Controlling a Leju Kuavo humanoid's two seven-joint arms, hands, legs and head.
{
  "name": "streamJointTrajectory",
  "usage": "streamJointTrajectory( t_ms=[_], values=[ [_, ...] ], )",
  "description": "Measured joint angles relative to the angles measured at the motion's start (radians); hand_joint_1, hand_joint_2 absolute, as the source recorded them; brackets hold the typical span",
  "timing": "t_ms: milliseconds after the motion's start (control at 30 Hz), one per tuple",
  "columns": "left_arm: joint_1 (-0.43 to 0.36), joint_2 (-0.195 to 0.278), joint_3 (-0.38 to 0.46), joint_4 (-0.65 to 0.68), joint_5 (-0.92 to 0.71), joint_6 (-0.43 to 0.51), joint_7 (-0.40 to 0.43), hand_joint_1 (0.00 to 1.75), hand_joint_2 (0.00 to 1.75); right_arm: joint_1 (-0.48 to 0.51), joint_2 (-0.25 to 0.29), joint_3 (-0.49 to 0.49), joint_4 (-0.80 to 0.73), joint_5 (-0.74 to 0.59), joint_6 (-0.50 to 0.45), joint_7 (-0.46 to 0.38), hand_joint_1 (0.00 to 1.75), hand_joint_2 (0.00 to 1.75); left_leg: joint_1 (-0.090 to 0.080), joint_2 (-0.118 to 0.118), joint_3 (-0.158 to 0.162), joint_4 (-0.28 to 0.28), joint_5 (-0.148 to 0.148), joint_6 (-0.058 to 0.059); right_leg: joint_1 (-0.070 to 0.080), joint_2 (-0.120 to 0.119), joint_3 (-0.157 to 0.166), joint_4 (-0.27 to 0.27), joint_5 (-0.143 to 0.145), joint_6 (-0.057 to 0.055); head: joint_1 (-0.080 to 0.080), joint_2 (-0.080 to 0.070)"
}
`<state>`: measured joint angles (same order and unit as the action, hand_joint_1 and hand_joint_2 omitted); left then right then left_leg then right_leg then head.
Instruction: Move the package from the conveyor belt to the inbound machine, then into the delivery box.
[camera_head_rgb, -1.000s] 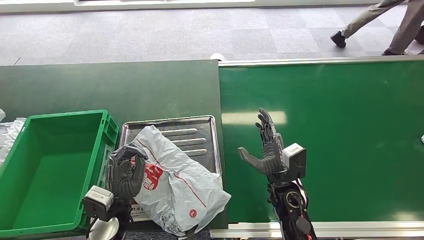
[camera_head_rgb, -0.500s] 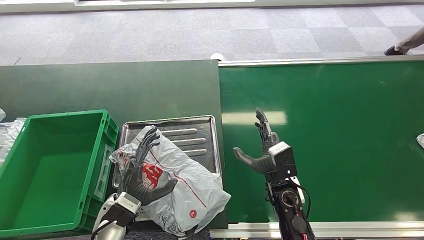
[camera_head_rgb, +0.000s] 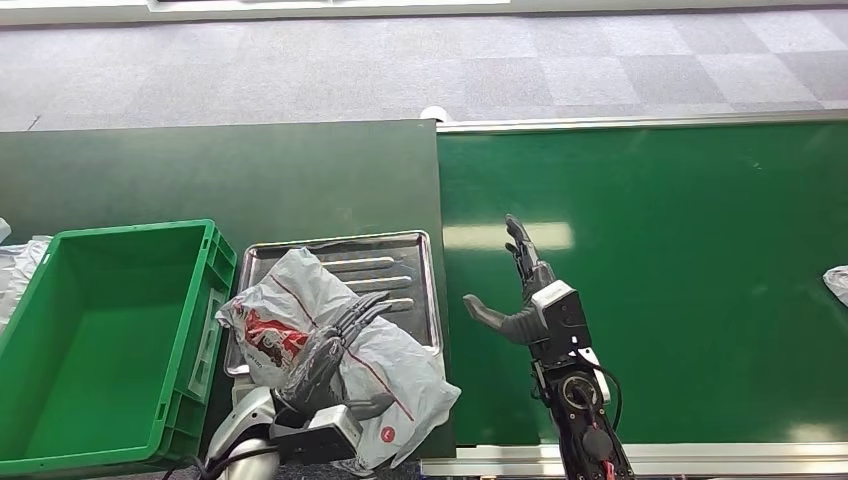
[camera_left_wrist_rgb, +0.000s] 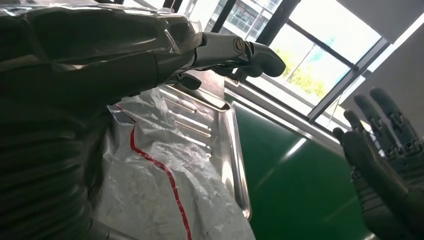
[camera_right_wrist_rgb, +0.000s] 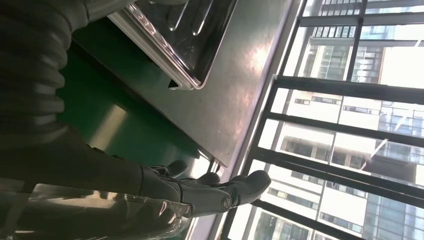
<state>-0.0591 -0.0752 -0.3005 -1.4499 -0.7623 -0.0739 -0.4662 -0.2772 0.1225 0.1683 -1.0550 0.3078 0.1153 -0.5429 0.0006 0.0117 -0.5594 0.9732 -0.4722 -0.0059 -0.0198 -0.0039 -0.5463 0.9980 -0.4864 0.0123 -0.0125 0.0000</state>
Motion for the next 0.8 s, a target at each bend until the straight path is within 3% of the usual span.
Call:
streamJointTrajectory(
  t_ms=[300, 433, 633, 767, 800],
  values=[
    [-0.021, 0.021, -0.042, 0.095, -0.063, -0.076, 0.047, 0.0, 1.75, 0.0, -0.001, -0.003, 0.007, 0.011, 0.013, -0.008, 0.0, 1.75, 0.0, 0.0, 0.0, 0.0, 0.0, 0.0, 0.0, 0.0, 0.0, 0.0, 0.0, 0.0, 0.0, 0.0],
    [-0.033, 0.027, -0.05, 0.12, -0.068, -0.086, 0.069, 0.19, 1.75, 0.003, -0.001, -0.005, 0.007, 0.013, 0.014, -0.007, 0.0, 1.75, 0.0, 0.0, 0.001, 0.0, 0.0, 0.0, 0.0, 0.0, 0.001, 0.0, 0.0, 0.0, 0.0, 0.0],
    [-0.042, 0.028, -0.051, 0.136, -0.068, -0.087, 0.09, 0.19, 1.75, 0.009, -0.001, -0.008, 0.007, 0.013, 0.016, -0.004, 0.0, 1.75, 0.0, 0.0, 0.003, 0.0, 0.0, 0.0, 0.0, 0.0, 0.003, 0.0, 0.0, 0.0, 0.0, 0.0],
    [-0.045, 0.028, -0.052, 0.141, -0.068, -0.086, 0.092, 1.74, 1.75, 0.01, -0.001, -0.009, 0.007, 0.013, 0.016, -0.003, 0.0, 1.75, 0.0, 0.0, 0.004, 0.0, 0.0, 0.0, 0.0, 0.0, 0.004, 0.0, 0.0, 0.0, 0.0, 0.0],
    [-0.045, 0.028, -0.053, 0.142, -0.067, -0.084, 0.093, 1.75, 1.75, 0.01, -0.001, -0.01, 0.007, 0.013, 0.016, -0.003, 0.0, 1.75, 0.0, 0.0, 0.004, 0.0, 0.0, 0.0, 0.0, 0.0, 0.005, 0.0, 0.0, 0.0, 0.0, 0.0]
  ],
)
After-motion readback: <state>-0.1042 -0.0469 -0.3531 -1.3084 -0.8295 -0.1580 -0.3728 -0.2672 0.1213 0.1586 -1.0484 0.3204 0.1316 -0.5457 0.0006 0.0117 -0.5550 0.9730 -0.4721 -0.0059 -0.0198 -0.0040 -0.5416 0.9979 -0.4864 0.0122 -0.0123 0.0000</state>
